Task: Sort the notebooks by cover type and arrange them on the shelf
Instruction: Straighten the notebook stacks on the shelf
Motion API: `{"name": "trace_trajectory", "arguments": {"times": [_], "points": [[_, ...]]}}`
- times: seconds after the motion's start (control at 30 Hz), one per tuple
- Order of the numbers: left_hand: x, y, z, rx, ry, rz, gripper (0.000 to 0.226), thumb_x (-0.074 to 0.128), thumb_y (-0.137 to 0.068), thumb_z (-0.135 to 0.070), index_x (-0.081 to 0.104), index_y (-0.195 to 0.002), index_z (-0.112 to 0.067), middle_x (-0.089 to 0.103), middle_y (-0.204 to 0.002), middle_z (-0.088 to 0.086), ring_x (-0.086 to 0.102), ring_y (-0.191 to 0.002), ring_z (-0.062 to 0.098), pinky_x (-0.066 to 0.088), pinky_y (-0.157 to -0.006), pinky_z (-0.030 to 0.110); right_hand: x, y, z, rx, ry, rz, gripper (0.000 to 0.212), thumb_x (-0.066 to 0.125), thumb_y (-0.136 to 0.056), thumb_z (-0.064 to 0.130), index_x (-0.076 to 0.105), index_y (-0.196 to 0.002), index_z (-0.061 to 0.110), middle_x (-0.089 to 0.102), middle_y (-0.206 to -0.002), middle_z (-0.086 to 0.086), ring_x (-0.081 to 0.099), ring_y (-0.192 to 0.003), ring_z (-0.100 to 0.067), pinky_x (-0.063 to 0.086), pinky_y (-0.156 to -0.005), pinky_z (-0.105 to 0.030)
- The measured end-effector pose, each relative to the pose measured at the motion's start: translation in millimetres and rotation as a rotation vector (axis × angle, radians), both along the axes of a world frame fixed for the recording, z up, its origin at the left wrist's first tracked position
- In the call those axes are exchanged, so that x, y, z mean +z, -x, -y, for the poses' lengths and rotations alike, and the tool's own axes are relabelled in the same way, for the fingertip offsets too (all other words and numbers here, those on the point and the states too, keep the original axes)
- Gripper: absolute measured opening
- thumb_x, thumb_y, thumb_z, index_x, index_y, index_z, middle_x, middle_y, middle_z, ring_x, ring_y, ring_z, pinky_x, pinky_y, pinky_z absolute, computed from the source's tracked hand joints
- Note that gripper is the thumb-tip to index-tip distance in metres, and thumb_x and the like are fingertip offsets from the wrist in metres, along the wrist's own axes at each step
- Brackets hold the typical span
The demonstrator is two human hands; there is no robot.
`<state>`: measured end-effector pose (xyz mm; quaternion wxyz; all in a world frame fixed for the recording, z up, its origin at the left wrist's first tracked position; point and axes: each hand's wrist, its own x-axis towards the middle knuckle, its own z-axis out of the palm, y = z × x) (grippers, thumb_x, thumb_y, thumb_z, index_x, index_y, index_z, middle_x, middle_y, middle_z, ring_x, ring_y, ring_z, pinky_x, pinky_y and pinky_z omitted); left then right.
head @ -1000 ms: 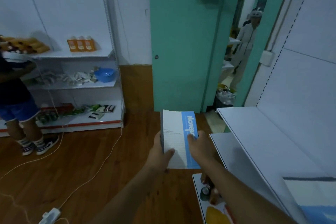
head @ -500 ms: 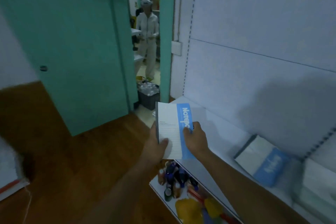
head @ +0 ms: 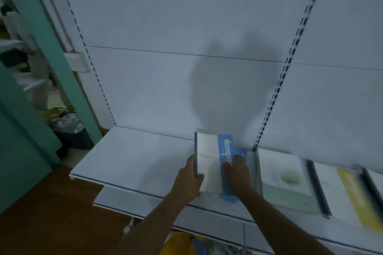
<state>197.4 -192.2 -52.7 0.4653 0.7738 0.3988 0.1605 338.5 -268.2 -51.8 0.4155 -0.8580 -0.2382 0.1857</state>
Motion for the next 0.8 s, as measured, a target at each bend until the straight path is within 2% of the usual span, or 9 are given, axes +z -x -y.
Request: {"name": "trace_trajectory", "arguments": {"times": [0.07,0.13,0.23,0.37,0.47,0.57,0.63,0.7,0.8], "points": [[-10,-18,-6,-0.057,-0.126,-0.105,0.067,0.058,-0.090,-0.017,0.024,-0.148,-0.022,0.058,-0.129,0.010,0.061,-0.109,0.025,0.055,-0.086,0.038,-13,-11,2,-0.043,0.002,-0.051,0.024,0.051,-0.093,0.014,0.048,-0.113,0.001,0.059,-0.111,-0.021,0.058,-0.091,-0.031,0.036,-0.072,-0.027],[-21,-32,-10,-0.106,-0.213,-0.207,0.066,0.057,-0.091,-0.021,0.022,-0.147,-0.020,0.056,-0.132,0.008,0.057,-0.114,0.023,0.048,-0.095,0.036,-28,-19,2,-0.077,0.034,-0.097,0.025,0.052,-0.092,0.014,0.047,-0.114,0.002,0.059,-0.110,-0.019,0.054,-0.082,-0.025,0.039,-0.070,-0.028],[-33,-46,-17,-0.167,-0.278,-0.367,0.056,0.051,-0.095,-0.028,0.026,-0.145,-0.018,0.055,-0.127,0.008,0.056,-0.113,0.023,0.046,-0.092,0.032,-47,-26,-3,-0.099,0.115,-0.033,0.037,0.054,-0.089,0.014,0.044,-0.124,0.005,0.055,-0.118,-0.017,0.057,-0.094,-0.028,0.046,-0.078,-0.030],[-39,-58,-28,-0.259,-0.407,-0.584,0.053,0.047,-0.097,-0.034,0.028,-0.143,-0.014,0.052,-0.127,0.009,0.055,-0.111,0.024,0.048,-0.087,0.035,-62,-21,-13,-0.034,0.395,0.251,0.052,0.045,-0.096,0.019,0.028,-0.143,0.005,0.043,-0.129,-0.017,0.051,-0.110,-0.028,0.045,-0.086,-0.031],[-35,-70,-38,-0.303,-0.533,-0.681,0.053,0.056,-0.093,-0.024,0.033,-0.139,-0.013,0.042,-0.133,0.011,0.048,-0.116,0.027,0.047,-0.085,0.036,-68,-14,-18,-0.028,0.479,0.434,0.040,0.069,-0.080,0.017,0.059,-0.117,0.008,0.053,-0.116,-0.020,0.058,-0.093,-0.034,0.052,-0.070,-0.040],[-34,-76,-43,-0.396,-0.494,-0.625,0.047,0.049,-0.095,-0.018,0.035,-0.139,-0.019,0.032,-0.141,0.011,0.038,-0.125,0.028,0.043,-0.092,0.039,-71,-10,-24,0.055,0.607,0.564,0.042,0.089,-0.050,0.016,0.069,-0.087,0.011,0.065,-0.089,-0.013,0.063,-0.074,-0.029,0.052,-0.055,-0.037],[-37,-77,-48,-0.446,-0.436,-0.606,0.040,0.040,-0.098,-0.020,0.038,-0.138,-0.022,0.030,-0.144,0.009,0.033,-0.130,0.027,0.040,-0.100,0.044,-67,-8,-28,0.073,0.618,0.565,0.031,0.084,-0.059,0.016,0.069,-0.085,0.012,0.065,-0.087,-0.009,0.064,-0.074,-0.026,0.051,-0.055,-0.035],[-38,-78,-54,-0.508,-0.499,-0.650,0.040,0.041,-0.097,-0.018,0.042,-0.136,-0.023,0.025,-0.149,0.008,0.023,-0.136,0.029,0.035,-0.103,0.050,-64,-8,-30,0.065,0.592,0.520,0.014,0.065,-0.079,0.011,0.066,-0.093,0.009,0.063,-0.097,-0.010,0.063,-0.084,-0.029,0.049,-0.065,-0.038],[-36,-79,-60,-0.609,-0.555,-0.666,0.041,0.050,-0.090,-0.019,0.046,-0.132,-0.019,0.029,-0.146,0.006,0.024,-0.135,0.027,0.035,-0.100,0.048,-54,-8,-32,0.101,0.625,0.516,0.023,0.043,-0.092,0.011,0.058,-0.108,0.008,0.054,-0.115,-0.009,0.055,-0.104,-0.028,0.044,-0.082,-0.037]]}}
